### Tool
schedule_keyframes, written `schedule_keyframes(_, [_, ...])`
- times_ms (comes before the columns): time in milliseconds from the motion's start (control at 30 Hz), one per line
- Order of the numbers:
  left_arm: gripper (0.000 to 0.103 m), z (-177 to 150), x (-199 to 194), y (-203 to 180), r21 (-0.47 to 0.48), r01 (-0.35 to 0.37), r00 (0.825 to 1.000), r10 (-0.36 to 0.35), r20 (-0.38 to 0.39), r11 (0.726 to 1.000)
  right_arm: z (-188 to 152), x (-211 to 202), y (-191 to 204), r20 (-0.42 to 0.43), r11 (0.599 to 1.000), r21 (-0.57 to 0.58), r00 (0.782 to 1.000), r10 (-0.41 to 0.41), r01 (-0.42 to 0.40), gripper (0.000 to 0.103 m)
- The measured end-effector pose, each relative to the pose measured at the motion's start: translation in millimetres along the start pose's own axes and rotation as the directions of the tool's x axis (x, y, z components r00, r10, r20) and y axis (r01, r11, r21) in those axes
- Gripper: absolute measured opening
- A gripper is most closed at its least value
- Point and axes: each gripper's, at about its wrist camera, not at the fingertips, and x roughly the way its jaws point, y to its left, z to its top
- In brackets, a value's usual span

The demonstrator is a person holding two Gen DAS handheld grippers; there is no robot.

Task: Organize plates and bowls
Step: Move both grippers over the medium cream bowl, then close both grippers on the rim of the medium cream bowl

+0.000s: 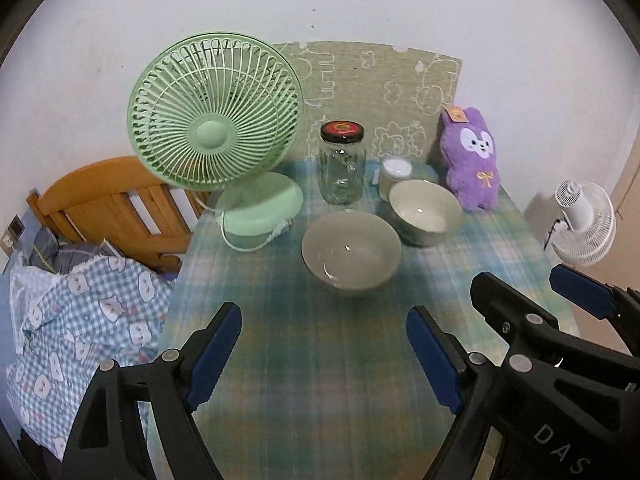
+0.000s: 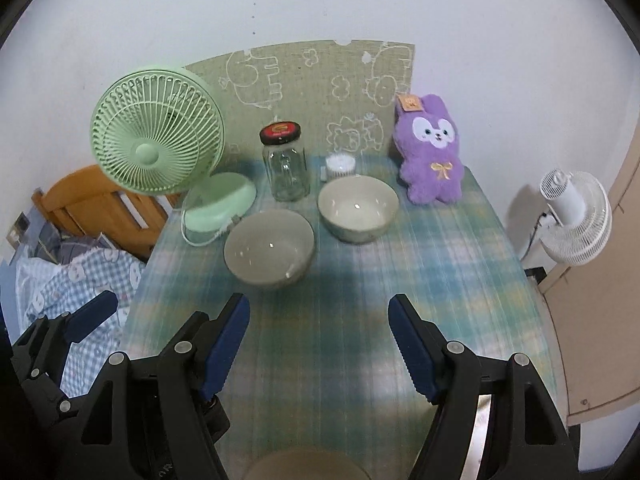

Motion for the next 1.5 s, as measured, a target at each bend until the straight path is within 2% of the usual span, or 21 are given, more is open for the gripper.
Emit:
schedule_keyframes(300, [0.082,31,50,12,0.013,0.022,1.000,-0.022,-0.011,1.000,33,54,9,-0.011,1.000,0.014,1.000,-0.021,0.021,0.075])
schedule_keyframes(400, [0.082,39,70,14,0.015,0.034,0.999,-0.034,-0.025,0.999,40,72,10,-0.015,1.000,0.025,1.000,0.014,-0.013,0.075])
schedule_keyframes(667, [0.077,41,126,19,0.008,0.034,0.996,-0.033,-0.088,0.999,44,132,8,-0.059,0.997,0.079,0.998,-0.006,0.011,0.074])
schedule_keyframes(833, [0.075,40,157,15,0.021,0.028,0.994,-0.026,-0.104,0.999,44,165,7,-0.082,0.996,0.078,0.996,-0.026,0.032,0.067])
schedule_keyframes(1167, [0.064,30,200,17,0.005,0.049,0.985,-0.047,-0.164,0.999,42,215,11,-0.143,0.997,0.069,0.989,-0.031,0.041,0.063])
schedule_keyframes(1333, [0.061,29,208,15,0.020,0.057,0.981,-0.053,-0.187,0.998,41,230,15,-0.170,0.997,0.066,0.985,-0.018,0.030,0.052])
schedule_keyframes(1400, [0.054,29,210,15,0.016,0.076,0.978,-0.072,-0.196,0.997,40,232,15,-0.178,0.997,0.068,0.984,-0.009,0.021,0.050])
schedule_keyframes(1500, [0.040,28,212,15,0.007,0.107,0.972,-0.103,-0.211,0.994,40,235,17,-0.189,0.997,0.073,0.982,0.013,0.000,0.042])
